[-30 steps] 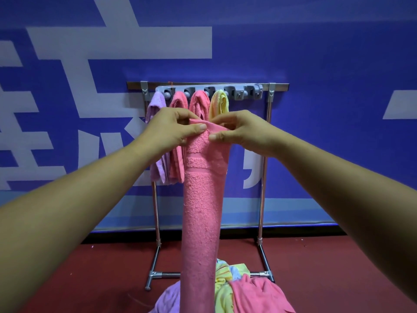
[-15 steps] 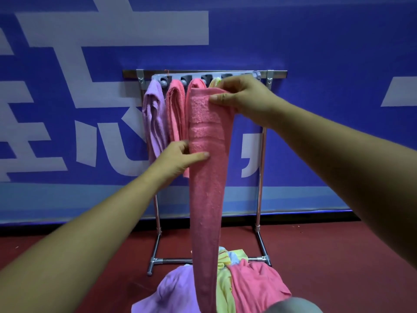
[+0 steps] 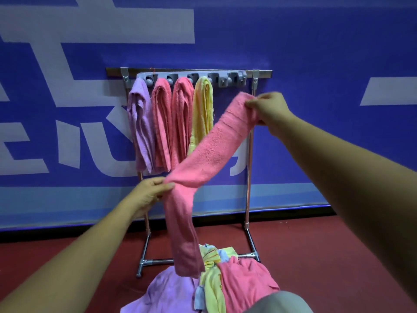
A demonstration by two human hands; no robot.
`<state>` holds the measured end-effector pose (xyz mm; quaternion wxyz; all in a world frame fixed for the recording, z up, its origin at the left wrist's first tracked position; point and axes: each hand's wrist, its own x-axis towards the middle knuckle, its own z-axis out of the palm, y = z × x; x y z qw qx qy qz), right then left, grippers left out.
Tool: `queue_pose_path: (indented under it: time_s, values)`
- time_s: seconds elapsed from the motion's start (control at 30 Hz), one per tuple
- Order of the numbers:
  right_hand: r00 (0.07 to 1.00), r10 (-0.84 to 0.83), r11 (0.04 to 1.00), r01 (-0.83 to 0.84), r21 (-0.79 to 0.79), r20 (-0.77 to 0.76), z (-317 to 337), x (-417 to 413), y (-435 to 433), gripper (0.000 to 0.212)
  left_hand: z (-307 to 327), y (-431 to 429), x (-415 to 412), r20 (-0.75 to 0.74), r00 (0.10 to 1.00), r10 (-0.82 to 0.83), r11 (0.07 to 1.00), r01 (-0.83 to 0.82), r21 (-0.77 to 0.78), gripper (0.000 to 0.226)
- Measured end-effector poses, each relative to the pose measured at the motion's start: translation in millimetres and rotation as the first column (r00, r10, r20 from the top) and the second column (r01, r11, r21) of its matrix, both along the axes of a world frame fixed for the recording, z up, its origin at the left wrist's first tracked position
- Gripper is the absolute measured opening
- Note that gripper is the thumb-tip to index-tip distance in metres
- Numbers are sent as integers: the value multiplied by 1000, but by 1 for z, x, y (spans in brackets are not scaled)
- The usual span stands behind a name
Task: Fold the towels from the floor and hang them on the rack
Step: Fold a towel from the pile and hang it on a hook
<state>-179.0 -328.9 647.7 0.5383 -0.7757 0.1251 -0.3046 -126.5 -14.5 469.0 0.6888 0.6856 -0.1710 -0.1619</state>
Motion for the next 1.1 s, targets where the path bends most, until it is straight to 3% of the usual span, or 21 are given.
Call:
queue_pose_path:
  time_s: [0.1,0.17,0.3,0.4,0.5,0.57,0.63,0.7,0.73,0.8,0.93,1.0,1.1]
  values:
    - [981,-103,976,132,172,-166,-39,6,-19,16,40,6,8,1,999,45,991,-45,-123,15]
    - [943,-60,951,155,269,-328,-67,7,-20,19,70,6,9,37,999,7,986,-1,-165,14]
    - [808,59,946,142,291,-586,-122,4,-8,9,117,-1,8,104,991,-82,986,96,-140,27]
    - [659,176,962,43,271,-731,-147,3,7,17,137,-11,6,100,981,-165,979,176,-104,34]
    - [556,214,972,-204,117,-803,-146,0,20,16,147,-24,-1,107,962,-251,962,261,-83,17]
    - [663,325,931,-351,103,-674,-134,4,25,24,148,-33,-6,128,948,-293,950,304,-74,17]
    - [737,574,818,-502,280,-357,-110,5,33,31,147,-41,-10,136,938,-318,942,329,-65,17]
    - [674,734,642,-646,413,-86,-81,1,44,38,147,-48,-13,134,936,-326,942,334,-38,18]
    - [645,763,607,-691,393,-44,-66,-2,48,42,148,-51,-14,135,936,-325,943,331,-22,18]
    - [627,777,613,-735,290,-55,-43,-7,53,42,151,-55,-18,140,937,-321,946,325,-2,19]
    - [677,725,689,-707,159,-128,-22,-10,54,19,160,-60,-20,146,943,-299,954,300,16,18]
    - [685,717,697,-704,138,-131,-16,-13,53,12,165,-62,-19,159,933,-323,946,321,40,20]
    - [688,722,690,-708,153,-75,-6,-16,46,18,168,-65,-15,171,924,-343,939,334,82,26]
